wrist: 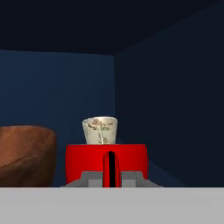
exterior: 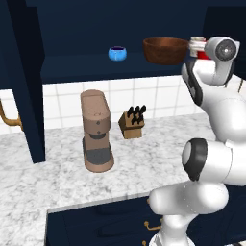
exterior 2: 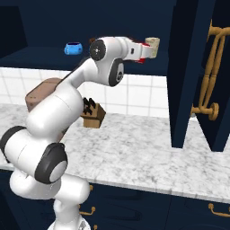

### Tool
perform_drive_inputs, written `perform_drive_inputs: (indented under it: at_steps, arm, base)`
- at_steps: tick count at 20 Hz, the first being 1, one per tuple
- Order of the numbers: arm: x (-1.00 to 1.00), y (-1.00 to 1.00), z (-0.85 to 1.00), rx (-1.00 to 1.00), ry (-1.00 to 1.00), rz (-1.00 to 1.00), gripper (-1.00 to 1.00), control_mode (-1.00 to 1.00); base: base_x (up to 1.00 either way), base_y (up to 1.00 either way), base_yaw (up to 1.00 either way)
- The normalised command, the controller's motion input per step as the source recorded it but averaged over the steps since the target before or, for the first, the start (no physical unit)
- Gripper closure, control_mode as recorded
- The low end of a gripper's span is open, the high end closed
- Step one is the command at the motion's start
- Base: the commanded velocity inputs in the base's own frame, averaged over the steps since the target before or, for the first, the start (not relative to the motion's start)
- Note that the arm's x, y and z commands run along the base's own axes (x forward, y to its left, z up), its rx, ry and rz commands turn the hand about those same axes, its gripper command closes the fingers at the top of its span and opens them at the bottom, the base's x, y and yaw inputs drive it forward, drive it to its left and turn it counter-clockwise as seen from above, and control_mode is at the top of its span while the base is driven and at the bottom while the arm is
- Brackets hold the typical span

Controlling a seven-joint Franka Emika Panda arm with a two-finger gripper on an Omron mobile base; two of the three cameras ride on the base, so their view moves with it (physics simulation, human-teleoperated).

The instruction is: Gather all objects into one cabinet and sort the glasses and bowls to opposite sides.

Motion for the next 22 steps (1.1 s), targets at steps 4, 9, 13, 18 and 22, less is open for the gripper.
perform_drive_inputs:
  at_steps: [4, 9, 13, 18, 22]
  arm:
    - [0.00, -0.11, -0.33, 0.00, 0.00, 0.00, 1.00, -1.00]
    - [0.00, -0.01, -0.43, 0.00, 0.00, 0.00, 1.00, -1.00]
    - [0.00, 0.00, -0.19, 0.00, 0.00, 0.00, 1.00, -1.00]
    - [0.00, 0.00, -0.02, 0.00, 0.03, 0.00, 1.00, -1.00]
    - [0.00, 0.00, 0.00, 0.00, 0.06, 0.00, 1.00, -1.00]
  base:
    - [0.00, 0.00, 0.00]
    - [0.00, 0.00, 0.00]
    - [0.00, 0.00, 0.00]
    - [0.00, 0.00, 0.00]
    - [0.00, 0.00, 0.00]
